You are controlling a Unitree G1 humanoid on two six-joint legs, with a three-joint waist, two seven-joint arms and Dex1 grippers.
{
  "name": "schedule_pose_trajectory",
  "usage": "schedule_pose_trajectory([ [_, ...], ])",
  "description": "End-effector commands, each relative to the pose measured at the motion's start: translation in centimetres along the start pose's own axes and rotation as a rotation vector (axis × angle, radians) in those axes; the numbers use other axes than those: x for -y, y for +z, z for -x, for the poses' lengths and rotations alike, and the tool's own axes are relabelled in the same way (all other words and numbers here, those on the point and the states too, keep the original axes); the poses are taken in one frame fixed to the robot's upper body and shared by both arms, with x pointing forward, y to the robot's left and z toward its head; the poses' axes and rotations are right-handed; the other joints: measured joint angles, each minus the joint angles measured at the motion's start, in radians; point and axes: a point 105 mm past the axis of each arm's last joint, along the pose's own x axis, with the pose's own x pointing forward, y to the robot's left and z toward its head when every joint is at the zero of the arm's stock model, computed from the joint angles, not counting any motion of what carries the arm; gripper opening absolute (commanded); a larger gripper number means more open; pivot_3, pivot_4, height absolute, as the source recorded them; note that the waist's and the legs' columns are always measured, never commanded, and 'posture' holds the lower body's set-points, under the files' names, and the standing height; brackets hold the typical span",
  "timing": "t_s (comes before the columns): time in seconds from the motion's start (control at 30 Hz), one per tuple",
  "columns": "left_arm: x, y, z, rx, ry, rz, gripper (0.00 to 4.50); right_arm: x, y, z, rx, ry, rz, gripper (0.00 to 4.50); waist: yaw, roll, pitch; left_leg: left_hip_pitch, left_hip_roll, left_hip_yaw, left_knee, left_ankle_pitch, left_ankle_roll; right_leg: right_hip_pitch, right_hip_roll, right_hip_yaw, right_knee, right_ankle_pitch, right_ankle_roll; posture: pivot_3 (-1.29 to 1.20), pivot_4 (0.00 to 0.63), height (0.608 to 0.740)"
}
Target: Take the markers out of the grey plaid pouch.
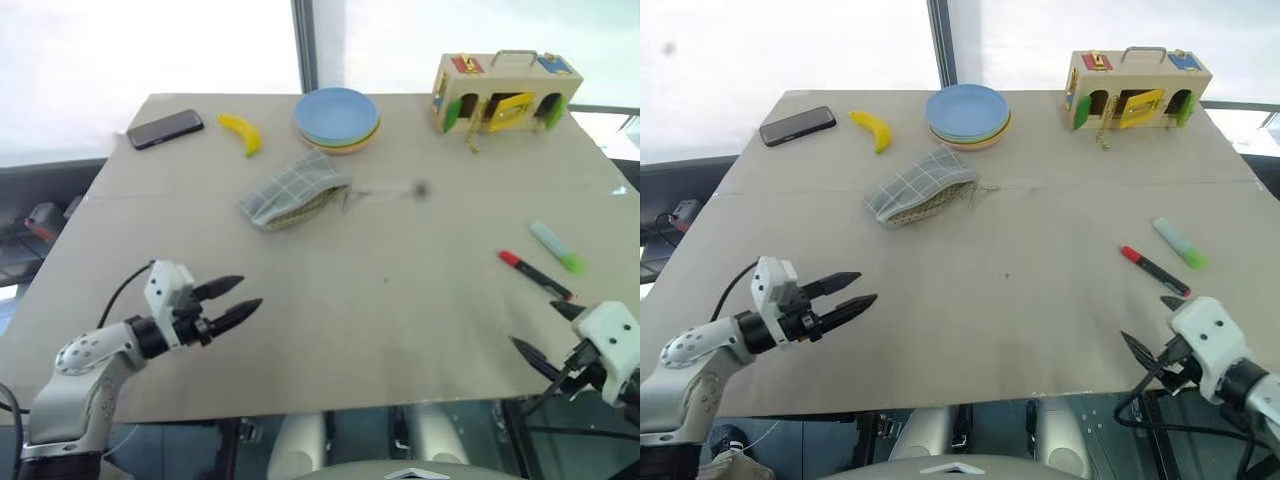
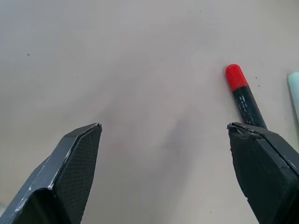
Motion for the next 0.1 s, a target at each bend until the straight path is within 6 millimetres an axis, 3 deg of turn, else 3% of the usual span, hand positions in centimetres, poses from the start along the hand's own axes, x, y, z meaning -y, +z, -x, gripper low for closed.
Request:
schedule_pose_trajectory([
  [0.03, -0.18, 1.0, 0.42, 0.025, 0.005, -0.026, 3.2, -0.22, 1.24, 0.34, 0.036, 0.005, 0.038, 4.38, 0.0, 0.001, 0.0, 0.0, 0.0, 0.001, 0.0, 0.0, 0.0, -0.001, -0.002, -0.002, 0.0, 0.0, 0.0, 0.0, 0.15, 0.74],
  [0.1, -0.04, 1.0, 0.36, 0.025, -0.001, -0.028, 3.2, -0.4, 1.44, 0.09, 0.047, 0.012, 0.029, 4.38, 0.0, 0.002, 0.0, 0.0, 0.002, 0.004, 0.0, 0.0, 0.0, -0.002, -0.007, -0.009, 0.0, 0.001, -0.001, 0.0, 0.15, 0.74],
])
